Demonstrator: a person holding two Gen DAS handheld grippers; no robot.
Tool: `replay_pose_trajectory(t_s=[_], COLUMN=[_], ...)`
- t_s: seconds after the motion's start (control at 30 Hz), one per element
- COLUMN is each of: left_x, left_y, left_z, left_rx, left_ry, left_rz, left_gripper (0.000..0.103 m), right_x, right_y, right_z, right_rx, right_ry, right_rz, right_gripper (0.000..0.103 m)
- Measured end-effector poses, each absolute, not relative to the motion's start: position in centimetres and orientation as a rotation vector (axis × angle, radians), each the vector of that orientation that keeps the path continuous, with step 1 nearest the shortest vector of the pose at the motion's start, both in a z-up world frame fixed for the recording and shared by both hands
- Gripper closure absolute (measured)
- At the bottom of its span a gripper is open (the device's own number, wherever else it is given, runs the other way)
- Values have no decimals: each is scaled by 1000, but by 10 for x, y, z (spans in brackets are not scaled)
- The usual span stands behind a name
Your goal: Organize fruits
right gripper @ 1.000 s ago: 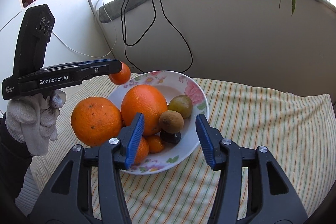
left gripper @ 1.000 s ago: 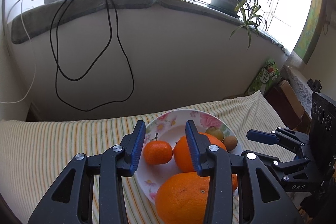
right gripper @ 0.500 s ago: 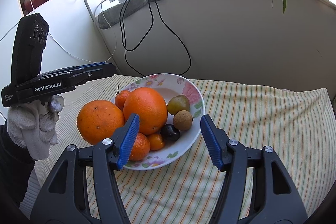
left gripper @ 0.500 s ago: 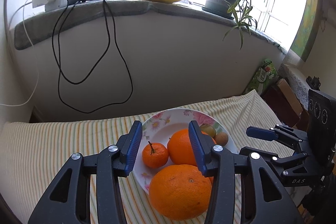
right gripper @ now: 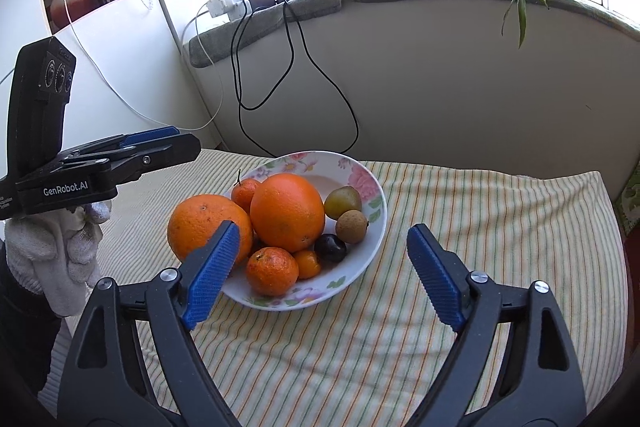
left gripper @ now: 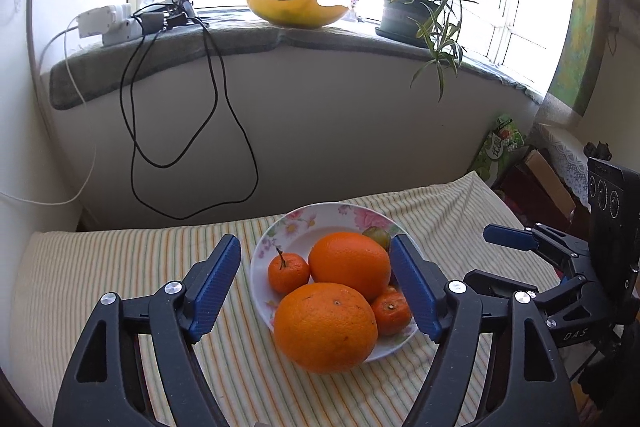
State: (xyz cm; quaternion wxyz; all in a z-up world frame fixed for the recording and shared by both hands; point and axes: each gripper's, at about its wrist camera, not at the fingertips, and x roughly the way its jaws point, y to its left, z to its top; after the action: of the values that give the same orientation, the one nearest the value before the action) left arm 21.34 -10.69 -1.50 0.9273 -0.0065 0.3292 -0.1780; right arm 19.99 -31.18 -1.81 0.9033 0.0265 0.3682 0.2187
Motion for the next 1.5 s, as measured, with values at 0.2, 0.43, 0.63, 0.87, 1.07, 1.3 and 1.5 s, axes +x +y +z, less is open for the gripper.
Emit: replay_pose_trajectory(t_s=[0.2,0.43,0.63,0.87,1.07,1.3,1.5], left_x=[185,146,118,94,86,79,76], left_y=[-109,-109,-104,-101,-100,-100,-98], left_z=[-6,-1,-2,-5,-3,-6,-6], left_rx=[-5,-10,-36,-43,-38,-40,-42], left_ry=[638,595,580,576,575,580,582], left_rz=[-354,-331,-319,-309,-309,-310,-308], left_gripper=[26,21,20,20,20,20,20], right_x=[183,153,125,102,92,81,79], right_y=[-316,-316,-316,-321,-331,-335,-336], right_z=[-8,9,15,12,13,12,10], right_rx=[44,13,-22,19,78,94,94], right_ry=[742,683,639,655,658,656,663], right_rz=[422,397,365,352,339,330,326], right_gripper=[11,3,0,0,0,0,0])
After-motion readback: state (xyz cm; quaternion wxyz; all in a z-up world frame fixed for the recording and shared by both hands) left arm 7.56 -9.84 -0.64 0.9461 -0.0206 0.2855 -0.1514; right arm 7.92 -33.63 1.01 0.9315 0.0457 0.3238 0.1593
